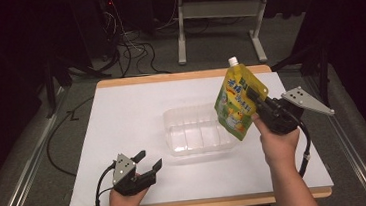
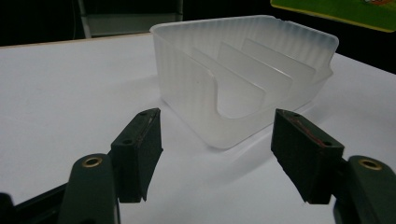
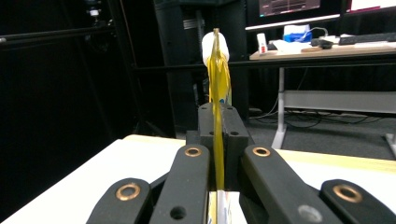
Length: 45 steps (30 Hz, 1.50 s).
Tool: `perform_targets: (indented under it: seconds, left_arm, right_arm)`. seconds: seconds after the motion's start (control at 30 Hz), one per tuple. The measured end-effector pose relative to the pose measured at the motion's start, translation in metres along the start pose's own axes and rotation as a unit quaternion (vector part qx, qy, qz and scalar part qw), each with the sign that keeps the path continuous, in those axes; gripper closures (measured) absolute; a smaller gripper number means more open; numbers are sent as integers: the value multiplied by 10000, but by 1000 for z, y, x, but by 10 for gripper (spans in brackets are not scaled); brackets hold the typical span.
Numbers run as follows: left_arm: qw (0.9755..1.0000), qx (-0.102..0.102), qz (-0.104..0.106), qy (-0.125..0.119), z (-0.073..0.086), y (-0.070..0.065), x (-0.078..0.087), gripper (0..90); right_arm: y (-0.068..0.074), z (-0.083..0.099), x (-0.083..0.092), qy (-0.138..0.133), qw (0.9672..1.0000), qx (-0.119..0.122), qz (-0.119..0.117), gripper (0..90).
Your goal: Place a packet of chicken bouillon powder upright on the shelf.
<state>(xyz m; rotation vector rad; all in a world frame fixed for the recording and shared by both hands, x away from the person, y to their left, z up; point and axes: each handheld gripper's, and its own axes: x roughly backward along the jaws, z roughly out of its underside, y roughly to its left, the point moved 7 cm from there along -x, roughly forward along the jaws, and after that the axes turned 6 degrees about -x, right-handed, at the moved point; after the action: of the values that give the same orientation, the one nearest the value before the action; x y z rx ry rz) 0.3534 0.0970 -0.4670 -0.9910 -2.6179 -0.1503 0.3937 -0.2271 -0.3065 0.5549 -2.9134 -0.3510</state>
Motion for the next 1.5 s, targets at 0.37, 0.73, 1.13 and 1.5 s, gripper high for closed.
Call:
perform_targets:
  seconds: [0.37, 0.73, 1.13, 1.5]
  left_arm:
    - [10000, -83, 30, 3, -1, -3, 0, 340]
    - [9999, -94, 51, -6, -1, -2, 1, 340]
    - [9999, -100, 77, -4, -1, -4, 0, 340]
    - [9999, -112, 97, 25, 0, -6, -1, 340]
  right_arm:
    - [15, 21, -30, 149, 9999, 9, 16, 900]
    - [18, 40, -51, 283, 9995, 56, 109, 900]
    - [19, 53, -65, 263, 9993, 130, 225, 900]
    - [18, 68, -64, 78, 9995, 187, 244, 900]
